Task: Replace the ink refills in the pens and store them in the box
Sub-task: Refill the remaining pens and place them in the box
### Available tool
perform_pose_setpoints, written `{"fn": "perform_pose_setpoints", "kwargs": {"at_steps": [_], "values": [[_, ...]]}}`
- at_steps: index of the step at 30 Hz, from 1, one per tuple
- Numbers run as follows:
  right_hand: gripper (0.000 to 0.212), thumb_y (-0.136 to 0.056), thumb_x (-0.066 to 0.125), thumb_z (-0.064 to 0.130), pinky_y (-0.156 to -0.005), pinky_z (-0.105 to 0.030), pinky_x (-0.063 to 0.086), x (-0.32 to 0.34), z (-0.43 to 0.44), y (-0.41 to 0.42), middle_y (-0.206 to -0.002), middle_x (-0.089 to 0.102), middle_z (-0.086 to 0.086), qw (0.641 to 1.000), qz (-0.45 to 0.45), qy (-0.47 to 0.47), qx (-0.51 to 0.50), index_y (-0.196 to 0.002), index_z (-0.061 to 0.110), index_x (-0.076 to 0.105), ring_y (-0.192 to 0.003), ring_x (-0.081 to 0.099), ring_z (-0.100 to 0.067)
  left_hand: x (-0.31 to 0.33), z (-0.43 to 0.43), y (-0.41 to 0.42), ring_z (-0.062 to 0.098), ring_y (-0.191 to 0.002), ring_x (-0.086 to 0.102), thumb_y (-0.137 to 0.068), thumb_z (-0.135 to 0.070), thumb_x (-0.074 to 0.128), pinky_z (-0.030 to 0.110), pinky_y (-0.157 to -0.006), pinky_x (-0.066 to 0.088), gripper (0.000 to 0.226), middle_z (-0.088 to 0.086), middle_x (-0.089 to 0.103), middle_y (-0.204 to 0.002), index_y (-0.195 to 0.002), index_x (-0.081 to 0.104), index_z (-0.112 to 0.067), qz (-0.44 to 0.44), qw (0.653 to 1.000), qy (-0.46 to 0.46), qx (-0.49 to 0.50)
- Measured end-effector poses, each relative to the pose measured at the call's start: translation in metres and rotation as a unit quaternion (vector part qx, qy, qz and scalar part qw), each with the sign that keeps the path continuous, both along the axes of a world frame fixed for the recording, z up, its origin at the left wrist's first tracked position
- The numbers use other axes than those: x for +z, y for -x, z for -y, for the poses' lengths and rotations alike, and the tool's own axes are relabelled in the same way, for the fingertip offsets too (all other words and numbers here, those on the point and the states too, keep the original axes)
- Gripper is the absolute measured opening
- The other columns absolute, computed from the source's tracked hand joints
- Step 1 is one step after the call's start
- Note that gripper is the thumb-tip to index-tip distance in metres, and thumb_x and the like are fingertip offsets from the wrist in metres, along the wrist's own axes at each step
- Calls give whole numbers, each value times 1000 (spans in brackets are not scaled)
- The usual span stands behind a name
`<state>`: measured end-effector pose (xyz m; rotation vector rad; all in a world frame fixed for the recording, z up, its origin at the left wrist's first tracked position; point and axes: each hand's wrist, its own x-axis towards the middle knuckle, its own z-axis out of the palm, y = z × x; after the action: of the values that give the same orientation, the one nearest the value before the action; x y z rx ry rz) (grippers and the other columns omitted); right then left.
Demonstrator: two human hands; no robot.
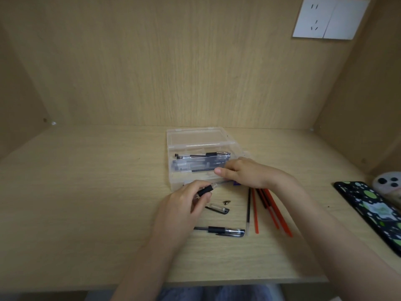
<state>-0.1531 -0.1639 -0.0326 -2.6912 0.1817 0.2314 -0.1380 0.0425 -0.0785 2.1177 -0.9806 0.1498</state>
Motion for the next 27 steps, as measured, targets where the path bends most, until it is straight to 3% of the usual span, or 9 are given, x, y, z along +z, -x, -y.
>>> {"fn": "perform_pose_setpoints", "kwargs": {"at_steps": [5, 9, 14, 18, 23, 27], "values": [[30, -89, 55, 45, -71, -27, 42, 1, 9, 6, -77, 56, 1, 997, 28, -72, 15, -78, 18, 59, -71, 50, -10, 0, -1, 0, -5, -68, 52, -91, -32, 55, 10, -57, 35, 16, -22, 56, -81, -107, 59, -32, 8, 1000, 4, 2], [2, -83, 70, 19, -74, -16, 45, 4, 11, 10, -84, 67, 1, 980, 106, -170, -1, -85, 19, 69, -75, 57, -2, 1, 0, 0, -5, -82, 53, -91, -31, 53, 13, -66, 43, 20, -22, 56, -94, -110, 60, -29, 22, 1000, 20, -4], [8, -78, 74, 11, -68, -6, 41, 10, 4, 20, -75, 67, 5, 945, 221, -239, -38, -84, 15, 74, -64, 54, 7, 2, 0, 0, -3, -90, 54, -91, -35, 50, 24, -74, 50, 23, -22, 47, -114, -109, 61, -28, 20, 998, 52, -2], [12, -76, 74, 12, -73, -12, 48, 16, -4, 36, -79, 73, 0, 913, 263, -310, -38, -89, 12, 74, -73, 64, -3, 3, 0, -1, -2, -98, 58, -89, -40, 48, 23, -80, 51, 30, -25, 36, -136, -110, 63, -25, 12, 997, 70, -10], [16, -73, 68, 14, -67, -19, 52, 12, -13, 48, -69, 71, 2, 838, 311, -445, -49, -86, 5, 70, -63, 63, -8, 2, 1, 1, -5, -98, 54, -92, -31, 53, 18, -78, 48, 24, -26, 52, -123, -114, 62, -30, 10, 999, 50, -18], [15, -85, 58, 18, -61, -24, 50, -2, -21, 47, -70, 68, -4, 790, 340, -504, -84, -89, 5, 64, -59, 57, -15, 2, 0, 1, -7, -98, 54, -92, -34, 50, 20, -81, 49, 24, -30, 48, -121, -113, 61, -31, 4, 998, 52, -25]]}}
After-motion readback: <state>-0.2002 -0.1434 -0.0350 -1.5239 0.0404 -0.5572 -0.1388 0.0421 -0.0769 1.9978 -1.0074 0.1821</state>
